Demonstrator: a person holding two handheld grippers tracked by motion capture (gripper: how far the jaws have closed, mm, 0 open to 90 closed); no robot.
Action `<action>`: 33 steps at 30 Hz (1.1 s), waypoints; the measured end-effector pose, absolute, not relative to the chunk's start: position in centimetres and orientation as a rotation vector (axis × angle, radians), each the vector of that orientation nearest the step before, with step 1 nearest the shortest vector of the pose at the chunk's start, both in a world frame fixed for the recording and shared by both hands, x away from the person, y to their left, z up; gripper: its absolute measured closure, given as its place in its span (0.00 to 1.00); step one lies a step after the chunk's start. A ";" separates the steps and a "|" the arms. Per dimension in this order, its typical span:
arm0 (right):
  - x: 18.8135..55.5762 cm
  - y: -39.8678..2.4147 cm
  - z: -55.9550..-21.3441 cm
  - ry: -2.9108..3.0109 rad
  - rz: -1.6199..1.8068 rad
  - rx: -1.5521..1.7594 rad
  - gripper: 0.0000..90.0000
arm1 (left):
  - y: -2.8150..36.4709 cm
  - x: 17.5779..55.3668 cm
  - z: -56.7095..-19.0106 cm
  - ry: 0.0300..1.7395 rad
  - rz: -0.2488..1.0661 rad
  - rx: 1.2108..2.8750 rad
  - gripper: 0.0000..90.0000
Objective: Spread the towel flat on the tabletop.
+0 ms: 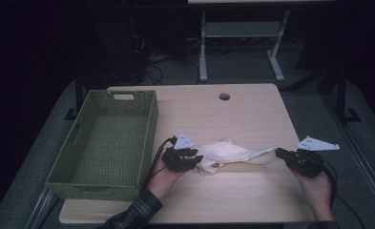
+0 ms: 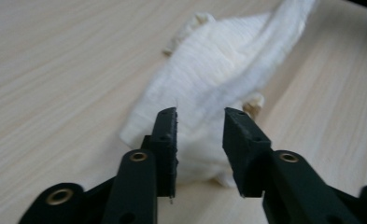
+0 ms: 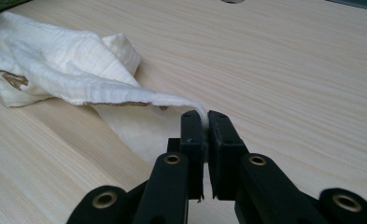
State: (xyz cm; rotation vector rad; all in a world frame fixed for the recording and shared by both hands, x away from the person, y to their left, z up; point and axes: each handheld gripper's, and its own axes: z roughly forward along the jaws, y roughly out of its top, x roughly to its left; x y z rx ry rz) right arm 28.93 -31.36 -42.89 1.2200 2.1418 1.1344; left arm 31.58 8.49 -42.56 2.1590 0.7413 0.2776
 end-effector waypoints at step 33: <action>28.3 -31.9 -40.9 2.103 1.150 1.177 0.94 | 9.2 31.1 -38.2 0.675 0.321 2.026 0.97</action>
